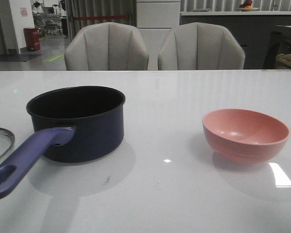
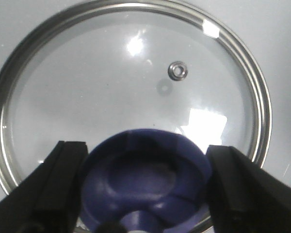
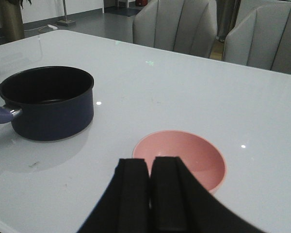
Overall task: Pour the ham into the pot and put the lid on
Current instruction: 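Grasp the glass lid knob with the left gripper and lift, then move the lid over the saucepan and lower it onto the rim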
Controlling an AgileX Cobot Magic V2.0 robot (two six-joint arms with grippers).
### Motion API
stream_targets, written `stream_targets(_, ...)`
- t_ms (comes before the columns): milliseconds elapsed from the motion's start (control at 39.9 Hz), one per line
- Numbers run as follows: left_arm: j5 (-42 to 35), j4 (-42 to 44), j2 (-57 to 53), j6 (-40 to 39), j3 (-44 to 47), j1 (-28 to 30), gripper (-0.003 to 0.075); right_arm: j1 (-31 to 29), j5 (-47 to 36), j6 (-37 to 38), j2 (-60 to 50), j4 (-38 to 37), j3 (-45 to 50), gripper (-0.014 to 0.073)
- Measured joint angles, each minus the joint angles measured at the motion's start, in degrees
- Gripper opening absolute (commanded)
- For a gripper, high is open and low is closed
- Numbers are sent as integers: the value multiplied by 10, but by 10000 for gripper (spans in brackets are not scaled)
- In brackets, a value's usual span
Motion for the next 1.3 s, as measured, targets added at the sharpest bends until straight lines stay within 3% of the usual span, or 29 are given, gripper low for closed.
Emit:
stream_targets(527,2,7,-6,0,-10,0,279,0,0,0,0,0,0,148)
stream_targets(1078,100,12,-35,12,-144,-1,279,0,0,0,0,0,0,148)
stream_targets(1304,144,17,-37,27,-212,-52,279,0,0,0,0,0,0,148)
